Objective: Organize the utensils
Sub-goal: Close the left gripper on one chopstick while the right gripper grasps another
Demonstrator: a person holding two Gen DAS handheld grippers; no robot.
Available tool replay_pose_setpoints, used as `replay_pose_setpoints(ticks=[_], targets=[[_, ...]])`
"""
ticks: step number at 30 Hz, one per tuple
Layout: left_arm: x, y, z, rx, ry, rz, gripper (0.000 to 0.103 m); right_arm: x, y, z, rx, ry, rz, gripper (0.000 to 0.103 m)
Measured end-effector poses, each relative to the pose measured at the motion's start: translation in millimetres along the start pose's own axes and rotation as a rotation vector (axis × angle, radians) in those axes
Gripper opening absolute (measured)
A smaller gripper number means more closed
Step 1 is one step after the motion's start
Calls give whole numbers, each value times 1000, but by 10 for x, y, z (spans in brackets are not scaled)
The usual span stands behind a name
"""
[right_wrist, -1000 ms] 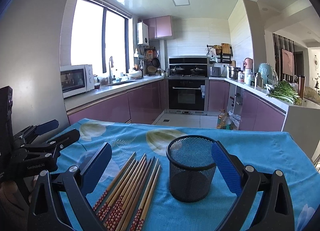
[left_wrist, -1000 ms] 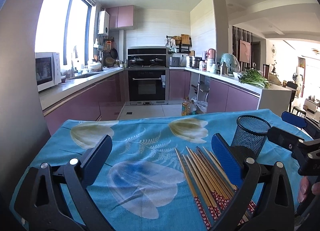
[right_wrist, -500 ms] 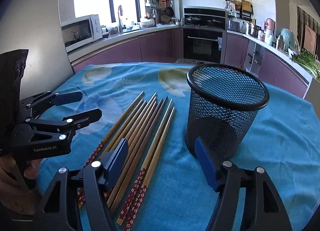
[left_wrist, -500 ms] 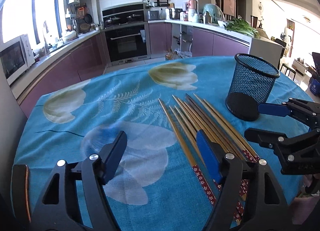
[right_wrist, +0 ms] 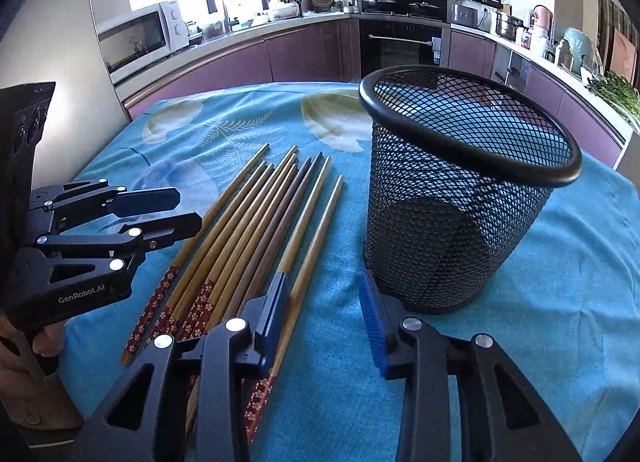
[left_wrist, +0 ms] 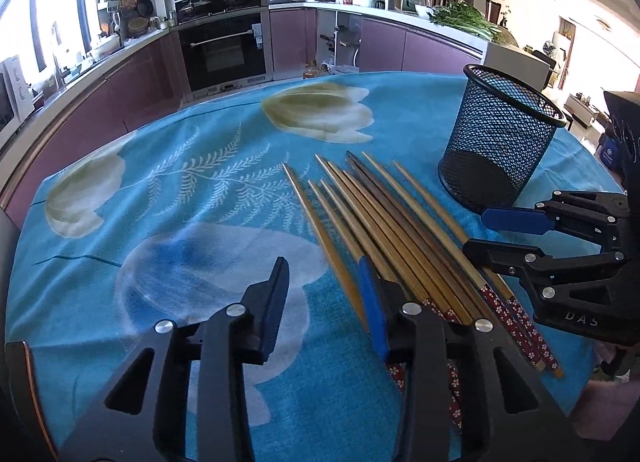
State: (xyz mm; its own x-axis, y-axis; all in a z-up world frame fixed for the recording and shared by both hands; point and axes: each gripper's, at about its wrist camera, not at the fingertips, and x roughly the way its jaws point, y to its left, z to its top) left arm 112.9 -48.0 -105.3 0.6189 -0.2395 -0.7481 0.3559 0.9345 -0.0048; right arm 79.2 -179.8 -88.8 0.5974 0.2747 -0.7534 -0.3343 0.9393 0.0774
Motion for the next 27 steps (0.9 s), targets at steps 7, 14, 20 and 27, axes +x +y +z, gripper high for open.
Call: replay_pose_setpoints(ticks=[7,14,20,27], targets=[[157,7,59,-7,51,-49,27,52,68,69,-22,10,-3,26],[191,10,108,-34,53,-58,17,72,60,86,16,10,38,9],[121,72,94,-100,26,-66,8,35,40,78,45,-3,62,6],[-85,142,75,-122,-14,-89,8,-148,22,95,43,-50,101,6]])
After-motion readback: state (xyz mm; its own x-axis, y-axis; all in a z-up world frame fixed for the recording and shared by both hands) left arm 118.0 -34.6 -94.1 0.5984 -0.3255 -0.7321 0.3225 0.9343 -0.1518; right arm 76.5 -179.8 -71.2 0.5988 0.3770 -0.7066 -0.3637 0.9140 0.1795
